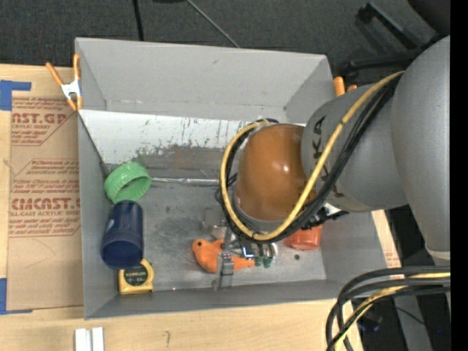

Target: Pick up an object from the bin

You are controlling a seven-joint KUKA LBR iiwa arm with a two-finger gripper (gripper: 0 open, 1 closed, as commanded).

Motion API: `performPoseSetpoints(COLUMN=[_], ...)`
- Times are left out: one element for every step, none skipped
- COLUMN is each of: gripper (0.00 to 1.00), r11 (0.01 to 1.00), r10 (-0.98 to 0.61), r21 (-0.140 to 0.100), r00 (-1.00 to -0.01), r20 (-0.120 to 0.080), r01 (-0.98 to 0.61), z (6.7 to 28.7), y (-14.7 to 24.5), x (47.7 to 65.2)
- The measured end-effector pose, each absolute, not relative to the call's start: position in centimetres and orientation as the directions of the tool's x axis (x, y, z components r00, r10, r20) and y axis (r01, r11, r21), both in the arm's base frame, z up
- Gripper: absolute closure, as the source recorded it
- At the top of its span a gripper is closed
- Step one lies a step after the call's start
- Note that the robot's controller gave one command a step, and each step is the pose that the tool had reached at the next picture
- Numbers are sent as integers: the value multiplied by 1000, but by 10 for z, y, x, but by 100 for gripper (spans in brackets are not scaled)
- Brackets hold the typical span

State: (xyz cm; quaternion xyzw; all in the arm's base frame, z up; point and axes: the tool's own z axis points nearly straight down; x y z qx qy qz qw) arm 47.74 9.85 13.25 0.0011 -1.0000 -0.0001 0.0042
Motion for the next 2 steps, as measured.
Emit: performPoseSetpoints(gripper=[0, 100], r11=[1000, 997], r10=[-1, 84], r21=[1, 1], r00=[-1000, -997], r20=[1, 2], r01=[-1, 84], z=[136, 80], y=[98, 81], x=[479, 480])
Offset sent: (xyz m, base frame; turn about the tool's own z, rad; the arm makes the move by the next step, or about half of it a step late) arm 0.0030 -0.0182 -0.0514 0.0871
